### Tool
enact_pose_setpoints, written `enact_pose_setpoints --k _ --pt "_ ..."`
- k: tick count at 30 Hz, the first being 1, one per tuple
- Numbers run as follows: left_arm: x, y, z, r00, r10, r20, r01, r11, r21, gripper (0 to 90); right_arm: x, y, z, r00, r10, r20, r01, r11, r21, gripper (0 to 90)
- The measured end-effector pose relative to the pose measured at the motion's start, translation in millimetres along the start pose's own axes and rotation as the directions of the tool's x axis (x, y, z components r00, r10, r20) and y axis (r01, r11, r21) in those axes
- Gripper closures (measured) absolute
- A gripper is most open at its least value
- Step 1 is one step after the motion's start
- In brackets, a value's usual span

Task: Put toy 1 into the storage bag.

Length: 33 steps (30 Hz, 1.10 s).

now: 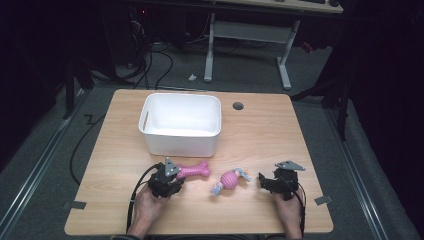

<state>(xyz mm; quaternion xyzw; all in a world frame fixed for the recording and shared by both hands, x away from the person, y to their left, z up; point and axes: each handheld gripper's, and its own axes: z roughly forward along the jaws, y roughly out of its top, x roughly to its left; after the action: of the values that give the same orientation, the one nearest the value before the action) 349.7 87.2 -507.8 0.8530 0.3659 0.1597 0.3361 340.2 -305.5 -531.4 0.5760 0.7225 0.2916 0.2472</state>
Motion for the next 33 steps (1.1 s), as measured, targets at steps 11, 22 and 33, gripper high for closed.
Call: enact_pose_setpoints --k 11,22,33 --pt "4.3 -3.2 -15.5 0.9991 -0.036 0.022 0.037 0.9989 -0.028 65.3 0.0 0.0 0.0 1.0000 0.000 0.000 0.000 1.000 0.000 16.2" --pt "8.5 -1.0 -34.7 0.9988 -0.036 0.032 0.037 0.9985 -0.040 65.4 -0.2 0.0 0.2 1.0000 -0.003 0.000 0.003 1.000 -0.002 16.2" --pt "9.2 7.5 -54.1 0.9985 -0.019 0.051 0.021 0.9984 -0.052 65.4 -0.1 0.0 0.1 1.0000 -0.001 0.000 0.001 1.000 -0.001 16.1"
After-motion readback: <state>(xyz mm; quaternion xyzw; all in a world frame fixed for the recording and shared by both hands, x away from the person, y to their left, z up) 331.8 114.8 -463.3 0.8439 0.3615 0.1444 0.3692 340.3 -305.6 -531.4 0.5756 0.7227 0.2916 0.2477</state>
